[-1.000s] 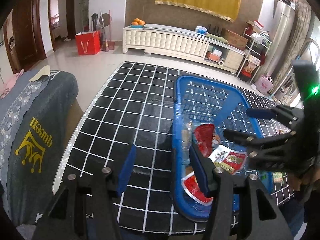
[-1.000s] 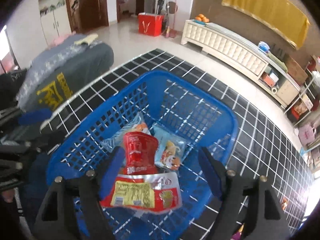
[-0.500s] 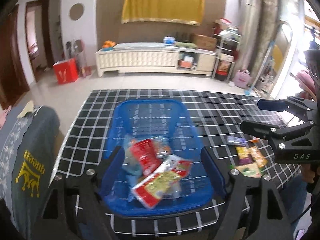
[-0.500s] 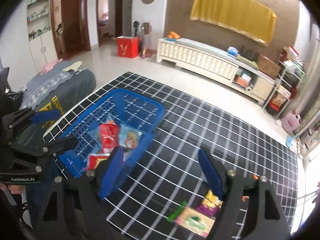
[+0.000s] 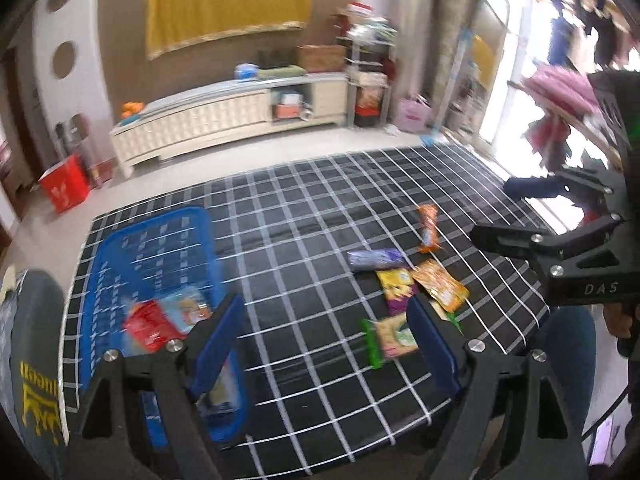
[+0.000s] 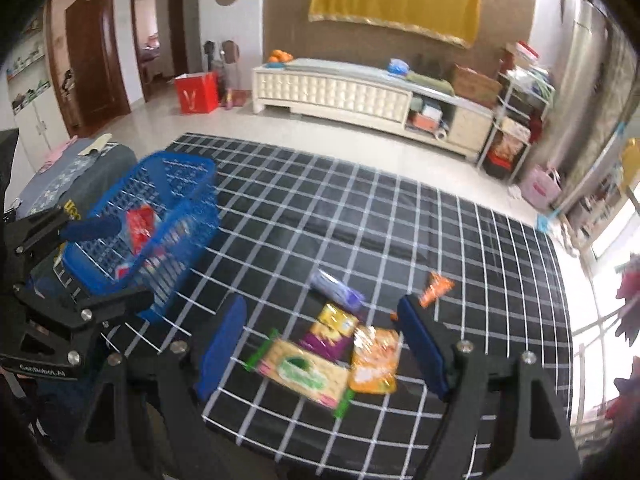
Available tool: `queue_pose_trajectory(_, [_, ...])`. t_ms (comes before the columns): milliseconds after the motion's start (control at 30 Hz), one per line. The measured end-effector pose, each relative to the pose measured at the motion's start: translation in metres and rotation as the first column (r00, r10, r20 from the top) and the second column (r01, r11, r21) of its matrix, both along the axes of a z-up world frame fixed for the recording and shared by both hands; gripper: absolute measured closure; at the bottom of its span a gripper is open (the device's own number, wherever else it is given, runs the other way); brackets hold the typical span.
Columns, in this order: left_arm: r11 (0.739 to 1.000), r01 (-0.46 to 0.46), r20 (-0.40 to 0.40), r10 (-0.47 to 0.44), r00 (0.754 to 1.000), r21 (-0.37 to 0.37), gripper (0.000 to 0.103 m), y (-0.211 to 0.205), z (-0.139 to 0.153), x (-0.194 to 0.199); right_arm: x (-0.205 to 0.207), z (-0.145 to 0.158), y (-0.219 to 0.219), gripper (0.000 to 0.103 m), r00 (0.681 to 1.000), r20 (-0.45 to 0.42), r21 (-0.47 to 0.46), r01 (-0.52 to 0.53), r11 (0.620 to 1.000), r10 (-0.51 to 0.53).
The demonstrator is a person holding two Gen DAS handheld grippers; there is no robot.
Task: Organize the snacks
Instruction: 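Move both open tools back to the snacks on the mat, then grasp the green-labelled cracker pack with the left tool while the right grasps the orange snack bag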
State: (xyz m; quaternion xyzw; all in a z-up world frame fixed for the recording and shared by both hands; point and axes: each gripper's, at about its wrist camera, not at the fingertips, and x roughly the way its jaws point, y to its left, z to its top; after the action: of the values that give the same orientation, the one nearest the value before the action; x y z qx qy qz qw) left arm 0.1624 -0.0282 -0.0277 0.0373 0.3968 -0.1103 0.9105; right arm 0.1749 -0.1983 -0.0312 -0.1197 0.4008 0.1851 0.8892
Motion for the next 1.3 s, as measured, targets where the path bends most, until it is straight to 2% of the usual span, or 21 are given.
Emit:
queue_pose_trajectory(100, [0.997, 0.069, -0.041, -0.068, 0.997, 0.027, 0.021, -0.021, -0.015, 0.009, -0.001, -0.016, -0.021, 0.021, 0.999, -0.027, 0.009, 0.026, 1.000, -0.026])
queue_pose_trajectory(200, [0.990, 0.136, -0.097, -0.133, 0.986, 0.025, 0.021, -0.037, -0.034, 0.017, -0.001, -0.035, -0.036, 0.021, 0.997, -0.051, 0.006, 0.051, 0.999, -0.051])
queue_pose_trajectory(333, [0.974, 0.219, -0.156, -0.208, 0.966, 0.059, 0.022, -0.056, -0.062, 0.025, -0.005, -0.062, -0.053, 0.021, 0.993, -0.094, 0.009, 0.070, 0.997, -0.069])
queue_pose_trajectory(500, [0.949, 0.304, -0.216, -0.281, 0.935, 0.082, 0.022, -0.078, -0.097, 0.034, -0.006, -0.095, -0.064, 0.015, 0.988, -0.135, -0.010, 0.070, 0.998, -0.071])
queue_pose_trajectory(600, [0.927, 0.360, -0.199, -0.335, 0.921, 0.107, 0.022, -0.091, -0.111, 0.035, -0.004, -0.109, -0.070, 0.015, 0.983, -0.166, -0.003, 0.074, 0.997, -0.074])
queue_pose_trajectory(800, [0.871, 0.471, -0.282, -0.421, 0.862, 0.139, 0.022, -0.114, -0.141, 0.049, 0.005, -0.123, -0.086, 0.014, 0.979, -0.188, 0.036, 0.089, 0.995, -0.081])
queue_pose_trajectory(867, [0.859, 0.488, -0.302, -0.430, 0.851, 0.155, 0.022, -0.119, -0.149, 0.053, 0.009, -0.128, -0.090, 0.014, 0.977, -0.197, 0.033, 0.094, 0.995, -0.086])
queue_pose_trajectory(967, [0.859, 0.482, -0.309, -0.418, 0.855, 0.172, 0.022, -0.123, -0.157, 0.062, 0.013, -0.133, -0.095, 0.014, 0.975, -0.203, 0.040, 0.102, 0.994, -0.092])
queue_pose_trajectory(1200, [0.849, 0.512, -0.336, -0.448, 0.828, 0.130, 0.022, -0.127, -0.167, 0.076, 0.019, -0.137, -0.110, 0.014, 0.970, -0.210, 0.044, 0.138, 0.989, -0.126])
queue_pose_trajectory(1300, [0.842, 0.531, -0.362, -0.467, 0.807, 0.098, 0.022, -0.129, -0.171, 0.078, 0.019, -0.137, -0.116, 0.014, 0.966, -0.218, 0.051, 0.153, 0.987, -0.138])
